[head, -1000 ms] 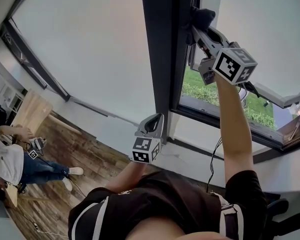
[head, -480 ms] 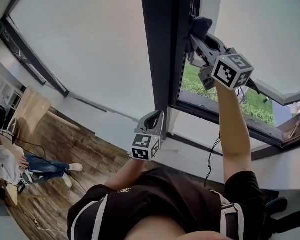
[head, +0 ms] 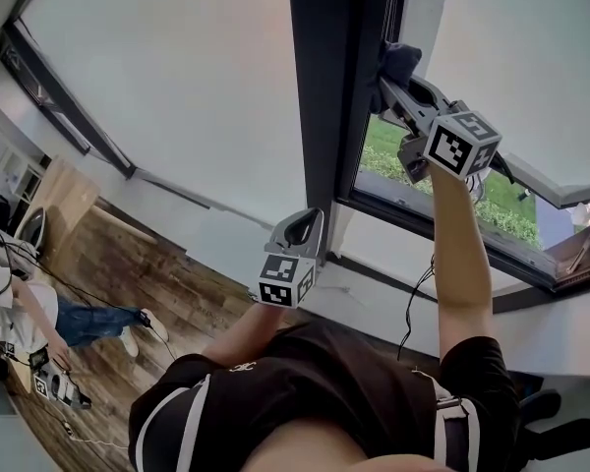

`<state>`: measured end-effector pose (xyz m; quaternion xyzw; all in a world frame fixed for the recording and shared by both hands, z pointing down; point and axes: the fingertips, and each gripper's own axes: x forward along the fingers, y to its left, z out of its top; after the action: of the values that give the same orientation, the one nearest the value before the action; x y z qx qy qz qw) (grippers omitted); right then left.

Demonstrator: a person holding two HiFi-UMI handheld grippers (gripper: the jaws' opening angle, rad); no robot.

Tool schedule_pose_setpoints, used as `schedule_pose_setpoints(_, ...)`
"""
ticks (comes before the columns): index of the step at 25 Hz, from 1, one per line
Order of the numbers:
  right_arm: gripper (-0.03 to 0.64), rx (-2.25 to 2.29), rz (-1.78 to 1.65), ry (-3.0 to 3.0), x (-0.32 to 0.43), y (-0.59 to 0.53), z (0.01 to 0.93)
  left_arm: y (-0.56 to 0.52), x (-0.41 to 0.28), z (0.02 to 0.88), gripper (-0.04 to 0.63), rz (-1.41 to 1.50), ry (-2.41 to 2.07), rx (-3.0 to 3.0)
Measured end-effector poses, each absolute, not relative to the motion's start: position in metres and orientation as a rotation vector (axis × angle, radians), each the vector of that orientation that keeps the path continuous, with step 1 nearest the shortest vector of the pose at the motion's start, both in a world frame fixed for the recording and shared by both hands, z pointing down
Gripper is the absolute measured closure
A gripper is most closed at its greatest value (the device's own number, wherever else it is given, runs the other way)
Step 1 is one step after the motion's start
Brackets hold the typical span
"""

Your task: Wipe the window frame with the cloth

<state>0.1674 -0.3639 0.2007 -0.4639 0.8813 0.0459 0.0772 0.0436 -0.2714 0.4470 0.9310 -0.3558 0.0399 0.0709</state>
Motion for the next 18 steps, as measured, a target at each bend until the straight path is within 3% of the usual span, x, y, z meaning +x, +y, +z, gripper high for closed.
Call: schedule_pose_setpoints(18, 0.531, -1.360, 0.103, 2.755, 0.163, -0.366, 0.231, -0.269, 0.045, 0.453, 0.586, 0.144, -1.068, 2.788)
